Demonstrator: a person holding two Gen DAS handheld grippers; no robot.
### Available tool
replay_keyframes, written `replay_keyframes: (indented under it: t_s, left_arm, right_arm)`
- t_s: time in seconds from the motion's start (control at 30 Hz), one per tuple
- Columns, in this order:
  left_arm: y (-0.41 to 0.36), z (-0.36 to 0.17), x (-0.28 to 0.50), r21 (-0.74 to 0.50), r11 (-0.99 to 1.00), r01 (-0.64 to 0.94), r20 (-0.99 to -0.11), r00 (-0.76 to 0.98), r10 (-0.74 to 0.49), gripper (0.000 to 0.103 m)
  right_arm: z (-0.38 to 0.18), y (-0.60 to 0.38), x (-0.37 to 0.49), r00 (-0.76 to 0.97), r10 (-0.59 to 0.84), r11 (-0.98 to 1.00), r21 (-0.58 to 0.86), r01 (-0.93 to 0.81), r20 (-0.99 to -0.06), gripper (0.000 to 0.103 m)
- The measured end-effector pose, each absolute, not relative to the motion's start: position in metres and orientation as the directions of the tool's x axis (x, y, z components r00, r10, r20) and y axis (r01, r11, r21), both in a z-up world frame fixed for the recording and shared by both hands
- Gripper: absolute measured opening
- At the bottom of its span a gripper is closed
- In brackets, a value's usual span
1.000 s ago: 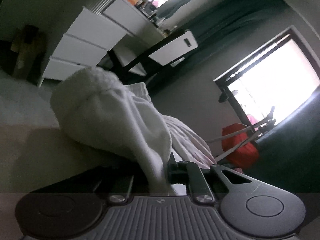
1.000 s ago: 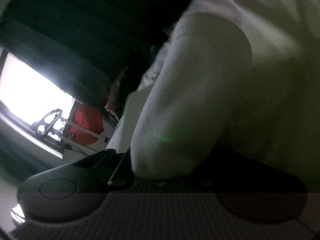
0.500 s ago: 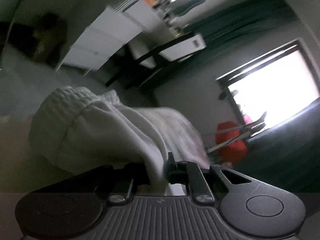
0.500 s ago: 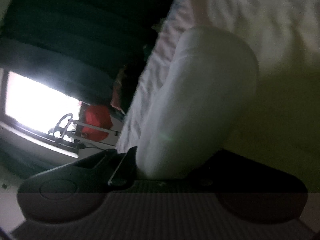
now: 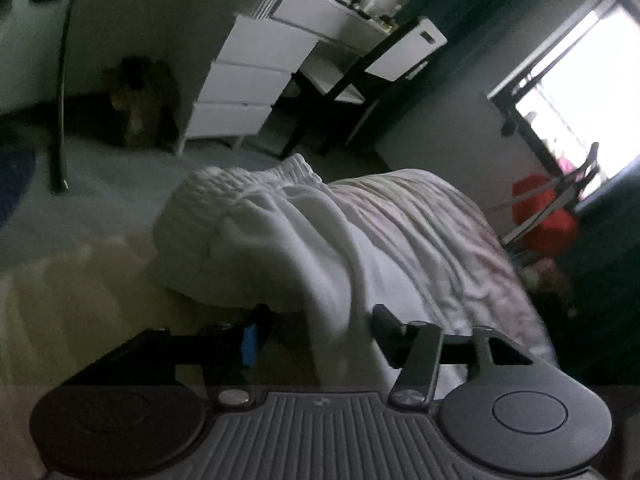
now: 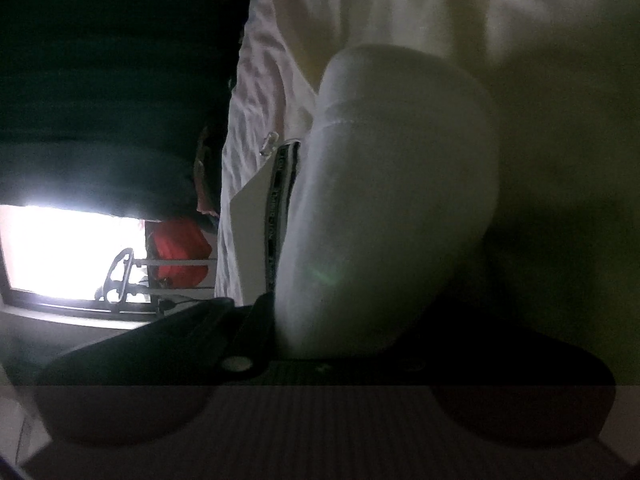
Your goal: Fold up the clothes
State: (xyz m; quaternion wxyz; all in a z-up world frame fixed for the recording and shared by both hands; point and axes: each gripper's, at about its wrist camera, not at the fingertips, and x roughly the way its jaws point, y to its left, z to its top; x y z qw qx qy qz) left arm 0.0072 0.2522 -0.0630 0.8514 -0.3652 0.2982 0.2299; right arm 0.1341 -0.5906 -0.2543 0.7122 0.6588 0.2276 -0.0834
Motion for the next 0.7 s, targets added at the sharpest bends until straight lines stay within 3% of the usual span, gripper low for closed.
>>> replay_keyframes:
  t_s: [0.1, 0.27, 0.3, 0.5, 0.7]
  left_arm:
    - [0.236, -0.05, -0.001, -0.424, 0.683, -0.594, -0.662, 0.719, 0.214, 0.078]
    - [0.206, -0.028, -0.002, -0.331, 0.773, -0.542, -0.583, 0.761, 0.285, 0.082]
    - [0.199, -0.024, 0.0, -0.302, 0.791, -0.532, -0.567, 0.767, 0.299, 0.083]
    - [0.147, -0.014, 0.013, -0.169, 0.901, -0.4, -0.475, 0.834, 0.281, 0.085]
    - [0.083, -0.033, 0.035, -0.105, 0.962, -0.25, -0.475, 0.863, 0.172, 0.086]
  right_arm:
    - [-0.257, -0.59, 0.136, 0.878, 0.191, 0.111, 0.898, 0.426, -0.44, 0.02]
    - [-0.262, -0.591, 0.135, 0.908, 0.199, 0.066, 0.929, 0.363, -0.369, 0.06]
    - [-0.261, -0.59, 0.136, 0.914, 0.195, 0.063, 0.935, 0.35, -0.355, 0.063]
    - [-0.251, -0.586, 0.14, 0.937, 0.151, 0.139, 0.945, 0.296, -0.315, 0.064]
    - [-0.248, -0.59, 0.137, 0.97, 0.109, 0.102, 0.973, 0.207, -0.217, 0.063]
